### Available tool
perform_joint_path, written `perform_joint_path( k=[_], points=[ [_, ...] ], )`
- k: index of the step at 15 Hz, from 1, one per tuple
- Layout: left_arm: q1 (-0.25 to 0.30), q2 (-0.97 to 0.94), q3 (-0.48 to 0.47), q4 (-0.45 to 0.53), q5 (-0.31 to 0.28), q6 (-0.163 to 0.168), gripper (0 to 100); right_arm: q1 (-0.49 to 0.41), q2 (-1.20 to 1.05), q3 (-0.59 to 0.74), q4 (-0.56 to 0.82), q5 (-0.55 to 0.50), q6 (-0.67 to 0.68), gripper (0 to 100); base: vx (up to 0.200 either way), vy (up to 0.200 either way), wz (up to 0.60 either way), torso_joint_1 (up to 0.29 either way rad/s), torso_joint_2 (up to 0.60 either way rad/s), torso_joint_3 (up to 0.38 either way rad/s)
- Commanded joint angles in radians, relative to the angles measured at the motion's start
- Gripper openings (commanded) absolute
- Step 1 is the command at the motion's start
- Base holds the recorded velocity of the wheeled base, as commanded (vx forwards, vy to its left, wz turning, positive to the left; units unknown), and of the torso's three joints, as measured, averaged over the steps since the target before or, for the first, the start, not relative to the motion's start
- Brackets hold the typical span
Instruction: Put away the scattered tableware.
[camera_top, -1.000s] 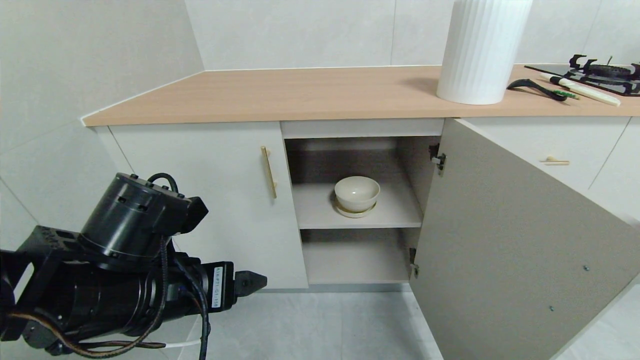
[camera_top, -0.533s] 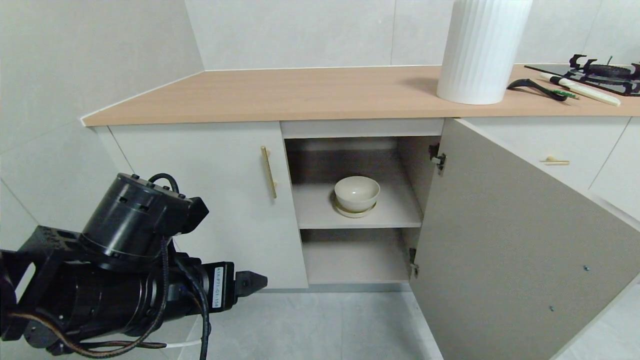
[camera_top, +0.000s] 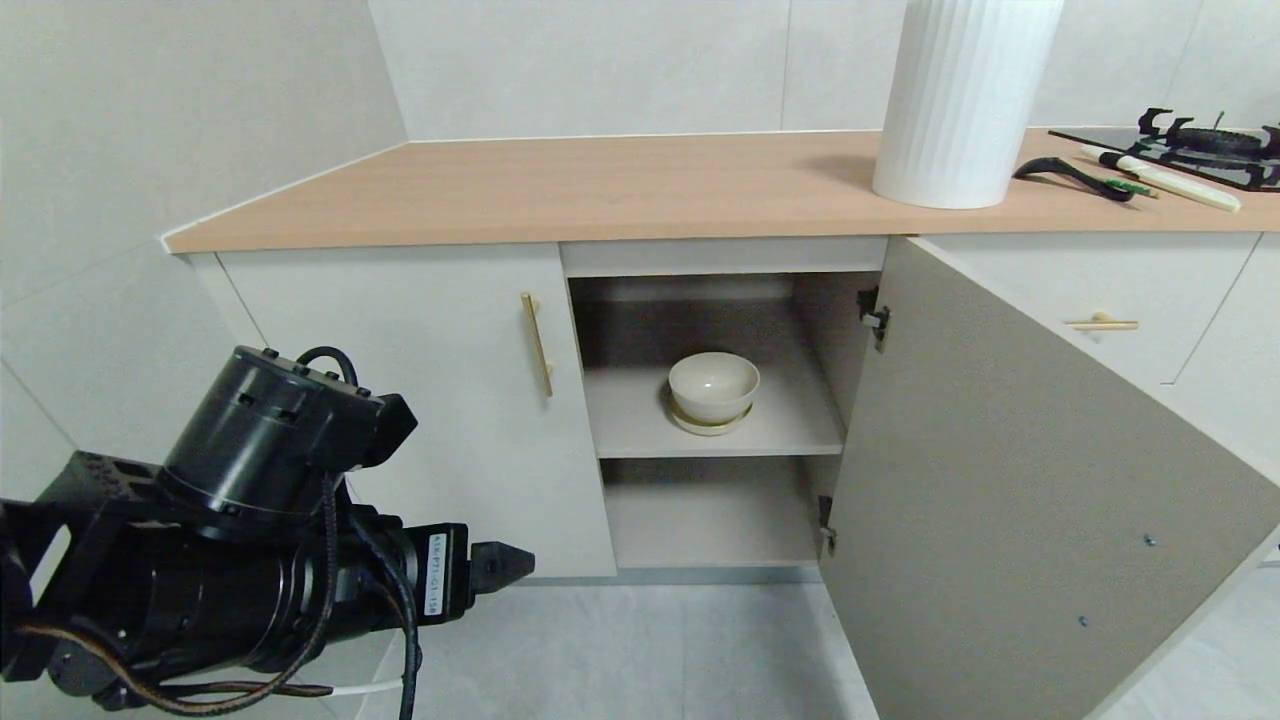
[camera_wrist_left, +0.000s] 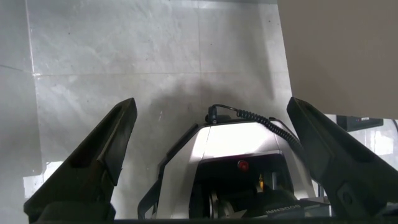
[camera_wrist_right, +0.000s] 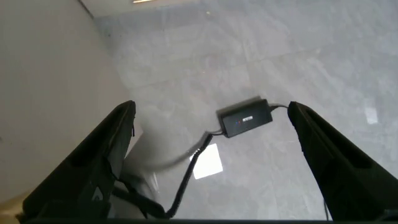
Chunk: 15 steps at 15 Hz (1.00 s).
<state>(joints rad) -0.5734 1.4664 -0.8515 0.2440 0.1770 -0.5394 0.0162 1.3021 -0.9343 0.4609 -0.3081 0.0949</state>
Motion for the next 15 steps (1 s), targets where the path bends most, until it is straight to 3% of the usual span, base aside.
perform_joint_path(
  k=[1, 3, 4, 10, 12, 15],
  points=[
    [0.0, 0.002, 0.0, 0.0, -0.001, -0.001, 100, 0.085, 0.005, 0.002, 0.001, 0.001, 0.049, 100, 0.0, 0.0, 0.0, 0.0, 0.0, 0.0],
    [0.0, 0.002, 0.0, 0.0, -0.001, -0.001, 100, 0.122, 0.005, 0.006, 0.001, 0.001, 0.065, 100, 0.0, 0.0, 0.0, 0.0, 0.0, 0.0],
    [0.0, 0.002, 0.0, 0.0, 0.001, -0.001, 100, 0.199, 0.005, 0.026, 0.001, 0.001, 0.083, 100, 0.0, 0.0, 0.0, 0.0, 0.0, 0.0],
    [0.0, 0.0, 0.0, 0.0, 0.001, -0.001, 100, 0.418, 0.083, 0.034, -0.01, 0.004, 0.246, 100, 0.0, 0.0, 0.0, 0.0, 0.0, 0.0],
    [0.0, 0.0, 0.0, 0.0, 0.001, -0.001, 100, 0.447, 0.117, 0.04, -0.076, 0.023, 0.286, 100, 0.0, 0.0, 0.0, 0.0, 0.0, 0.0],
    [0.0, -0.003, -0.001, 0.0, 0.001, -0.001, 100, 0.449, 0.164, 0.038, -0.188, 0.141, 0.302, 100, 0.0, 0.0, 0.0, 0.0, 0.0, 0.0]
  ],
)
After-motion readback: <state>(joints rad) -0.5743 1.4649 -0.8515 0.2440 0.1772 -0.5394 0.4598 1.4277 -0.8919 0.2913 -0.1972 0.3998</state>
